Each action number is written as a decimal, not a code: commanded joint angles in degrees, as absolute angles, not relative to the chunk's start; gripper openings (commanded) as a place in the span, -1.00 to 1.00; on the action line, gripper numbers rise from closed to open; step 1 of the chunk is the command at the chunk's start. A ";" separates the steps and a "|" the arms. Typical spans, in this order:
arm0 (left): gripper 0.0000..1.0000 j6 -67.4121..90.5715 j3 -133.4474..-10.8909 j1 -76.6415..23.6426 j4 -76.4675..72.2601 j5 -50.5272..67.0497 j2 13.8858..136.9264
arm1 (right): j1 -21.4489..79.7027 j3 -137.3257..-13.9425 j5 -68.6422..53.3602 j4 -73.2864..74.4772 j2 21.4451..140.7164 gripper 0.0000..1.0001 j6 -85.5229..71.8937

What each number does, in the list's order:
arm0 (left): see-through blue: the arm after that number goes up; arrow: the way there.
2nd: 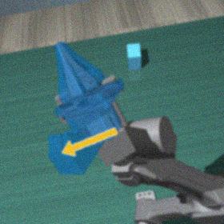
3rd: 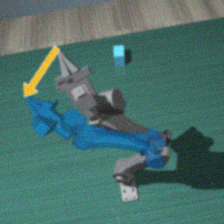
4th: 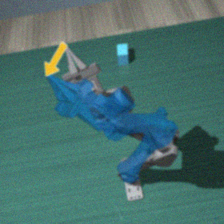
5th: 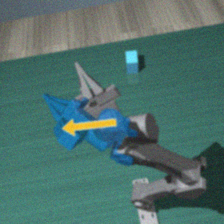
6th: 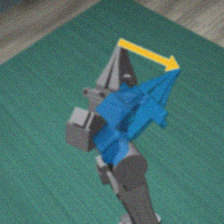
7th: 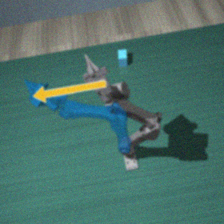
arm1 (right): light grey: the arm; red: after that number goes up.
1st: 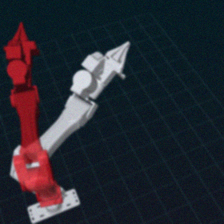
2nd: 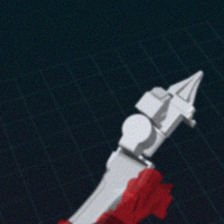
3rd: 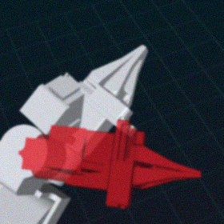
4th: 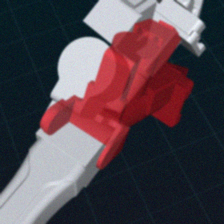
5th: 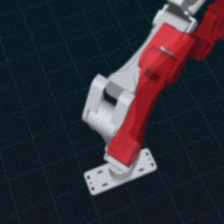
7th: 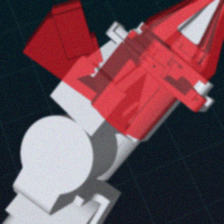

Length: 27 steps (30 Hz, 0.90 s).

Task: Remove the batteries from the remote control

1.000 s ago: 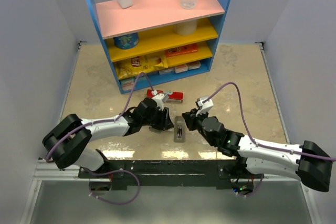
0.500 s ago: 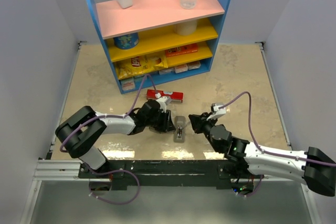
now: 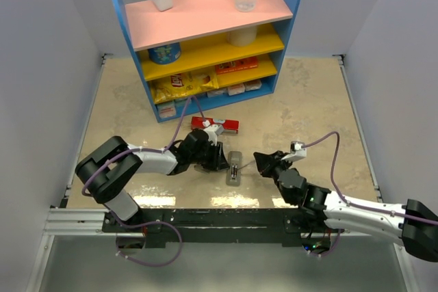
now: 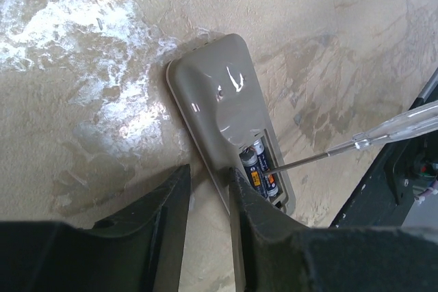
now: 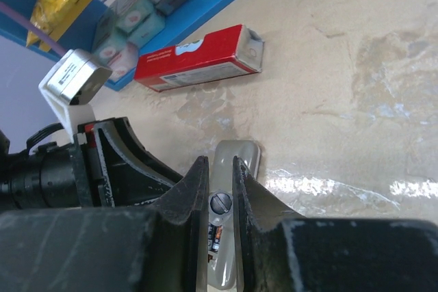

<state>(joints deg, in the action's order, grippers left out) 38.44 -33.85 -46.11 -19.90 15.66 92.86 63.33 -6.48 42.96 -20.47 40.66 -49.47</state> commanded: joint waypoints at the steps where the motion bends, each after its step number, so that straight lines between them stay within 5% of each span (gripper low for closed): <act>1: -0.34 38.50 -32.96 -46.32 -19.43 14.15 95.27 | 64.07 -2.38 42.10 -13.62 39.99 -1.00 -59.31; 20: -0.35 38.06 -32.61 -46.41 -16.61 11.08 95.27 | 64.07 1.67 46.06 -5.62 40.78 -1.00 -77.78; 27: -0.35 38.23 -32.08 -46.41 -17.05 10.90 94.66 | 64.07 -0.43 46.05 -4.31 36.75 -1.00 -72.45</act>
